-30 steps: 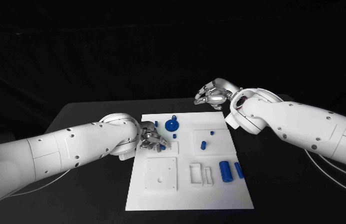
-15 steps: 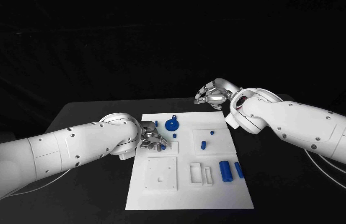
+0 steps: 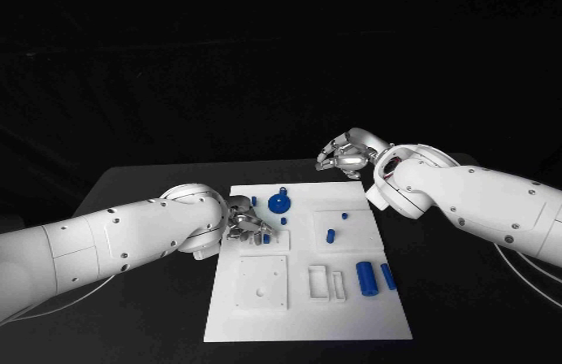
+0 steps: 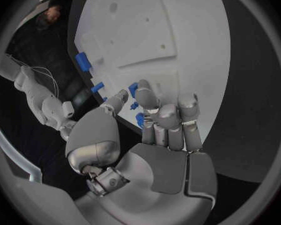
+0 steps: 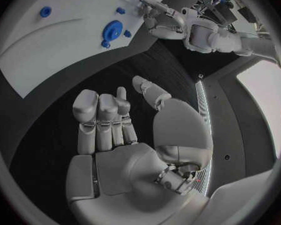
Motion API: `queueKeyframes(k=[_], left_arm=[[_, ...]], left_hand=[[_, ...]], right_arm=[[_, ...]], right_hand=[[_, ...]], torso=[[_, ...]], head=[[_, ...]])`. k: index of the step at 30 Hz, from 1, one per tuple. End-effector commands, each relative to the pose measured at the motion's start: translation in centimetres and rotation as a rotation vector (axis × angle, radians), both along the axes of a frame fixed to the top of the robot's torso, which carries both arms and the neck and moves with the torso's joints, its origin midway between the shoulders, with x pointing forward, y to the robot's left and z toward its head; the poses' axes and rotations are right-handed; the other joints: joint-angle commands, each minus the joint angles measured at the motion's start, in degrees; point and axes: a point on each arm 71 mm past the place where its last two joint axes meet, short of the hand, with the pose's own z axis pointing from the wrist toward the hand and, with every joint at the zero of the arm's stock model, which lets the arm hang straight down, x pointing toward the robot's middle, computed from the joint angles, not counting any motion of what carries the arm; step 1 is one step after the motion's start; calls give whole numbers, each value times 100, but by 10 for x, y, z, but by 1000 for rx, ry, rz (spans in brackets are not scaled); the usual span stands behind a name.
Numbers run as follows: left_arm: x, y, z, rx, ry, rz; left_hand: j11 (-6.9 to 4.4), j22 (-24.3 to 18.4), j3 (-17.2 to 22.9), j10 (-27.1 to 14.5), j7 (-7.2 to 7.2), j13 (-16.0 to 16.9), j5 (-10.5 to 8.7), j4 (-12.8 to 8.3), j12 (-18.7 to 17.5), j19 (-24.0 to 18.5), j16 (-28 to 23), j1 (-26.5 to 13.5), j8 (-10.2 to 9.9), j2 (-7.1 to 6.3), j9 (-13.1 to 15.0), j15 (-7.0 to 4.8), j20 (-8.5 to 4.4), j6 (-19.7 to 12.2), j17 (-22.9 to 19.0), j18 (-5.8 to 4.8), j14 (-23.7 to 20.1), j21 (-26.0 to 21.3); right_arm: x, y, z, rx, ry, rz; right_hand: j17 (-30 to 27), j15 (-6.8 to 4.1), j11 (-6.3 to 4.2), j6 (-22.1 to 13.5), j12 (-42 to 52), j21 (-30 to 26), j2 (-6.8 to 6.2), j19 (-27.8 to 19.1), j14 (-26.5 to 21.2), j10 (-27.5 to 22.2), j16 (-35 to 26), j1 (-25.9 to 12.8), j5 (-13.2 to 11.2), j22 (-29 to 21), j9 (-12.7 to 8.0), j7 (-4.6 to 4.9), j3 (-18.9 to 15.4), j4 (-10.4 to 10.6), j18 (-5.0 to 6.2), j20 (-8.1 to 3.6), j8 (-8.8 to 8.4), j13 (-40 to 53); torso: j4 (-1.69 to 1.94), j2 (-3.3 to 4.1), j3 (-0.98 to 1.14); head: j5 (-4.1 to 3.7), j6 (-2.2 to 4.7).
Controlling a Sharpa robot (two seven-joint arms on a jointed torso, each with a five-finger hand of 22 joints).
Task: Assemble the parts on the task board
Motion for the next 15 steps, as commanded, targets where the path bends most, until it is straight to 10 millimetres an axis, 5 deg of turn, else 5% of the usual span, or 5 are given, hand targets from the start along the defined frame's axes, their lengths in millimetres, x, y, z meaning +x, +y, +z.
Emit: queueKeyframes(k=[1, 2, 15], left_arm=[[1, 0, 2, -24, -17, 6], [1, 1, 3, -30, -14, 9], [3, 9, 20, -207, 58, 40]], left_hand=[[-20, -5, -44, 3, 14, -11, -1, 25, 40, -25, 24, -9, 22, -70, 1, -74, -517, -56, -8, 106, 41, 42], [-16, 17, -431, -22, 16, -11, -14, -205, 53, -87, 42, -9, 36, 126, 19, -65, -511, -91, -2, 111, 15, 64], [-3, -31, -712, -80, 38, -71, 3, -406, -2, -160, -31, 48, -58, 299, -42, -62, -507, -229, -58, 138, -50, 3]], right_arm=[[0, 0, 0, 2, -3, 9], [0, 0, 0, 2, -3, 8], [3, -5, -1, 5, -2, -5]], right_hand=[[4, -11, 9, -8, -23, -27, 9, -5, -16, -44, -25, -38, 36, -2, 6, 29, -36, 1, 875, 22, -17, -9], [4, -11, 9, -8, -23, -27, 9, -5, -16, -44, -25, -39, 36, -2, 6, 29, -36, 1, 875, 22, -17, -9], [4, -9, 11, -15, -25, -30, 10, -5, -17, -46, -27, -55, 42, -2, 8, 31, -48, 1, 875, 22, -23, -11]], torso=[[0, 2, -1], [-3, 2, -3], [10, -8, -4]], head=[[-3, 0], [-8, 3], [-21, 28]])
